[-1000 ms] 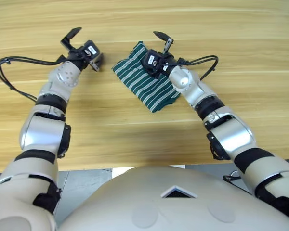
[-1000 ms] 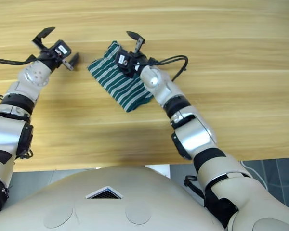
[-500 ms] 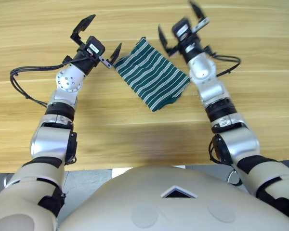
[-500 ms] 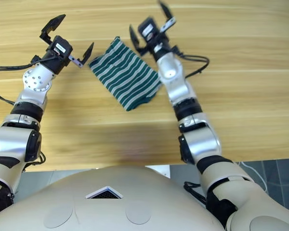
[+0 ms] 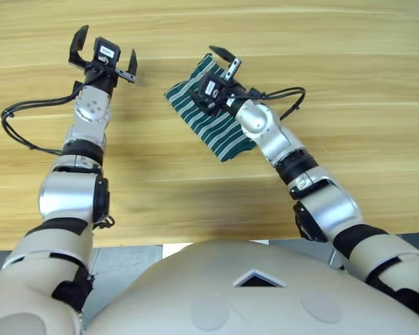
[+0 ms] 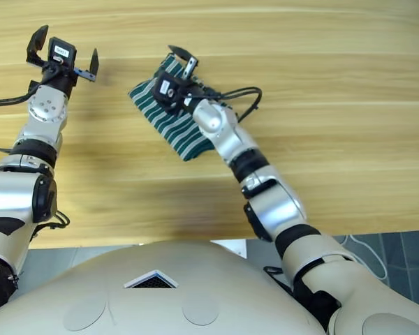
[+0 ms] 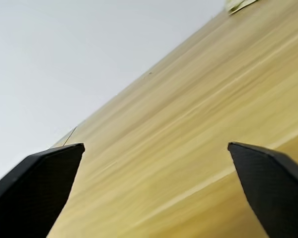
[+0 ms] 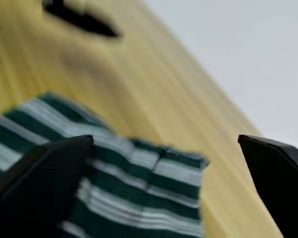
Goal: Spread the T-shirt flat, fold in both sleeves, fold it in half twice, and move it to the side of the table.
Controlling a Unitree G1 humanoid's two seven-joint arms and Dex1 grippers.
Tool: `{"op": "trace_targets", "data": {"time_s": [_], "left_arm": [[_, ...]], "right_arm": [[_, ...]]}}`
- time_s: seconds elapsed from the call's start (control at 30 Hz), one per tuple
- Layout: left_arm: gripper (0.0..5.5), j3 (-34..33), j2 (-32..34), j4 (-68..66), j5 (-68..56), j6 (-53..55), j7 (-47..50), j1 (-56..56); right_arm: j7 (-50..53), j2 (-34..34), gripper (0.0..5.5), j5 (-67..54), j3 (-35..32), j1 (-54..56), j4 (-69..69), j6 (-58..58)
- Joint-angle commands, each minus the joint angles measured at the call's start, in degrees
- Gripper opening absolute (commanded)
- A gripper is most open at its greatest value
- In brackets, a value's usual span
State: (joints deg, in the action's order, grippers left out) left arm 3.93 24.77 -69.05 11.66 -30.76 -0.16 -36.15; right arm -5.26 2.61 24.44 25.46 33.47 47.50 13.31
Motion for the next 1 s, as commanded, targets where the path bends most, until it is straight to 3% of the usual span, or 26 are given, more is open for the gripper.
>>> {"op": "trace_targets", "data": {"time_s": [0.03,0.17,0.37,0.8,1.0], "left_arm": [[5.38,-0.2,-0.5,-0.4,0.5,0.9,0.8,-0.4],[5.38,-0.3,-1.0,-0.6,0.5,0.9,0.9,0.1],[5.38,-0.5,-1.2,-0.7,0.5,0.5,1.4,1.5],[5.38,-1.0,-1.4,-0.4,0.4,0.3,1.9,3.7],[5.38,-0.7,-2.2,-1.0,0.6,0.7,2.1,4.0]], "right_arm": [[3.9,2.1,5.4,4.0,1.3,1.7,9.3,-3.3],[8.3,5.7,5.4,4.1,0.2,1.0,16.3,-4.4],[13.7,16.8,5.4,2.5,-3.3,-3.3,24.1,-3.2],[15.6,41.3,5.4,3.9,-4.9,-11.6,28.6,0.6],[17.7,48.0,5.4,6.6,-3.1,-11.9,28.2,2.6]]}}
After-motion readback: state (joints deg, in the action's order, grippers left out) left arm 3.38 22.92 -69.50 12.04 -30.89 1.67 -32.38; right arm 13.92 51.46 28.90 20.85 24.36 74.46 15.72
